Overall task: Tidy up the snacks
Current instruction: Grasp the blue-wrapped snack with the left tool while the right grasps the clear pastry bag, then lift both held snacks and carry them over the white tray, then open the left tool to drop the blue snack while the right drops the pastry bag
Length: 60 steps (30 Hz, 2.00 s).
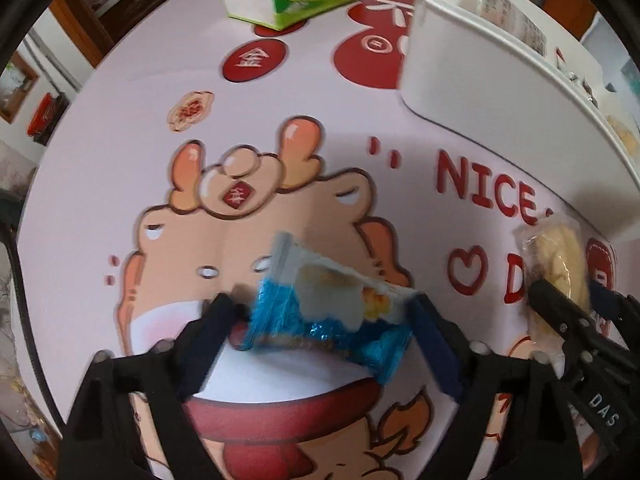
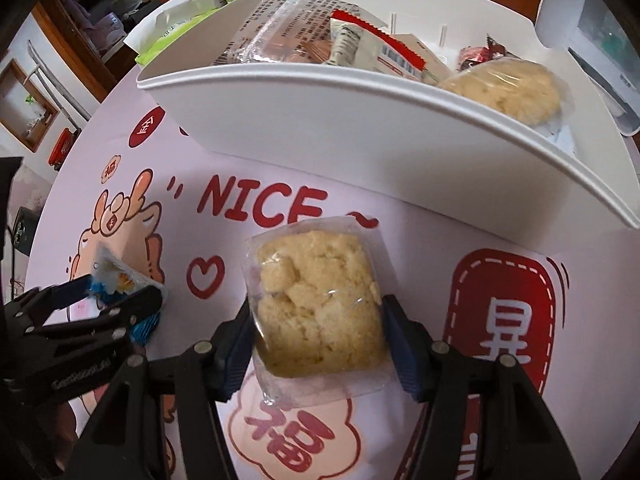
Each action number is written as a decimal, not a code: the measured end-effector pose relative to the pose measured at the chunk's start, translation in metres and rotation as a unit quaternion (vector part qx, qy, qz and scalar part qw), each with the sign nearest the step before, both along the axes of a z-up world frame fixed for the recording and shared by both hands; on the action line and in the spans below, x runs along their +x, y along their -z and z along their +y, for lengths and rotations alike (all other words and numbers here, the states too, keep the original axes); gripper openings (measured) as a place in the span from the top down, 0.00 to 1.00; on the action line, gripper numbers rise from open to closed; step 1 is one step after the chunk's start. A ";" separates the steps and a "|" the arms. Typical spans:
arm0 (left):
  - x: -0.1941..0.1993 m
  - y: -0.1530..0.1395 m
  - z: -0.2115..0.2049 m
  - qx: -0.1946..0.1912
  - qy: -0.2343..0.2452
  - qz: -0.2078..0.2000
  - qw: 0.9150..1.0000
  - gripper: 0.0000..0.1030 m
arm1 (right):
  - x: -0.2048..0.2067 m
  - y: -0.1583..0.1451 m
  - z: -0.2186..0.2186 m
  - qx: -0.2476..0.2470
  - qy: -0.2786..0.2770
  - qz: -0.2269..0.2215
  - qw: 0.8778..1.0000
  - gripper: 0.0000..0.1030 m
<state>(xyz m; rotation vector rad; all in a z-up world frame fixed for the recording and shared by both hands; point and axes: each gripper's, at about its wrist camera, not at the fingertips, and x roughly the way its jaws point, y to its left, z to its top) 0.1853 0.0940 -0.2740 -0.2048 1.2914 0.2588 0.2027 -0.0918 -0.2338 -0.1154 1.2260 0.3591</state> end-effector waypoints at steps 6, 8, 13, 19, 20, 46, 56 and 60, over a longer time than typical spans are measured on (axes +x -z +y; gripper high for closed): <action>0.002 -0.009 -0.005 -0.018 0.016 -0.027 0.999 0.62 | 0.000 0.001 -0.027 -0.001 0.007 -0.002 1.000 0.42; -0.003 -0.012 -0.005 -0.017 0.017 -0.028 0.999 0.63 | -0.004 -0.001 -0.030 -0.001 0.007 -0.004 1.000 0.42; -0.025 -0.037 0.002 -0.053 0.027 -0.062 0.996 0.63 | -0.026 -0.017 -0.050 0.004 -0.001 -0.025 1.000 0.42; -0.039 -0.081 -0.001 -0.065 0.071 -0.113 0.989 0.63 | -0.046 -0.041 -0.060 0.024 0.000 -0.048 0.999 0.42; -0.042 -0.091 -0.004 -0.065 0.078 -0.123 0.987 0.63 | -0.047 -0.046 -0.061 0.027 0.003 -0.055 0.998 0.42; 0.048 -0.344 -0.085 0.083 0.213 -0.328 0.916 0.62 | 0.003 -0.275 -0.081 0.057 0.083 -0.306 0.947 0.42; 0.142 -0.297 -0.094 0.076 0.213 -0.255 0.940 0.62 | 0.075 -0.256 -0.075 0.037 0.125 -0.274 0.953 0.42; 0.166 -0.266 -0.101 0.076 0.219 -0.228 0.946 0.62 | 0.096 -0.224 -0.068 0.024 0.128 -0.236 0.963 0.42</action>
